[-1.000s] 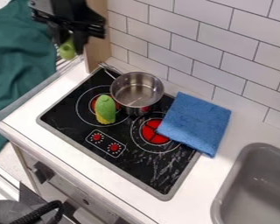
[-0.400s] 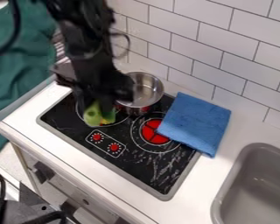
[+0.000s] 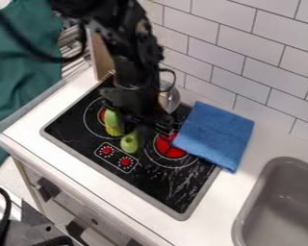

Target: Move the green spatula to the bottom right of burner

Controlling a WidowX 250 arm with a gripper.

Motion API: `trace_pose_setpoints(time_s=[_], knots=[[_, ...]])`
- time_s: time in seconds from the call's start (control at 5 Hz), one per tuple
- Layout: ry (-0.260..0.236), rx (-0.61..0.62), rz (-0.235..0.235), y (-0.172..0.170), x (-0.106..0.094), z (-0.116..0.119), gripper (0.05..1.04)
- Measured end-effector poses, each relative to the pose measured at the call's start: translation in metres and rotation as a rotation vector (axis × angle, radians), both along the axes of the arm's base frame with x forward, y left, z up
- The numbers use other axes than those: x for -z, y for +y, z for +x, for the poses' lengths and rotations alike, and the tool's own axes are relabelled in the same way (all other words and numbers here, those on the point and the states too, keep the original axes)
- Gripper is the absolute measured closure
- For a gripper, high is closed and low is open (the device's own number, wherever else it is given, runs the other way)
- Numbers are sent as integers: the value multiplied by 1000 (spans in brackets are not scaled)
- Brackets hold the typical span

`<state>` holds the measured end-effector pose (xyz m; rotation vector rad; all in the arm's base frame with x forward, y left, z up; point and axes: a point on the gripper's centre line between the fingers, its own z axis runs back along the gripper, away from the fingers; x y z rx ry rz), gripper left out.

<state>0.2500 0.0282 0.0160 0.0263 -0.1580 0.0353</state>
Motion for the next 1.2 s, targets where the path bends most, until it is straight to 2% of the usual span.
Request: trace_pose_setpoints(time_s=[0.2, 0.4, 0.6, 0.8, 1.0, 1.2], knots=[[18, 23, -62, -7, 28, 15, 772], [8, 34, -99, -5, 46, 18, 772], [-16, 19, -113, -1, 56, 15, 772], [-57, -3, -106, 3, 57, 5, 772], [-56, -49, -108, 8, 56, -12, 772], [-62, -50, -98, 11, 57, -15, 772]])
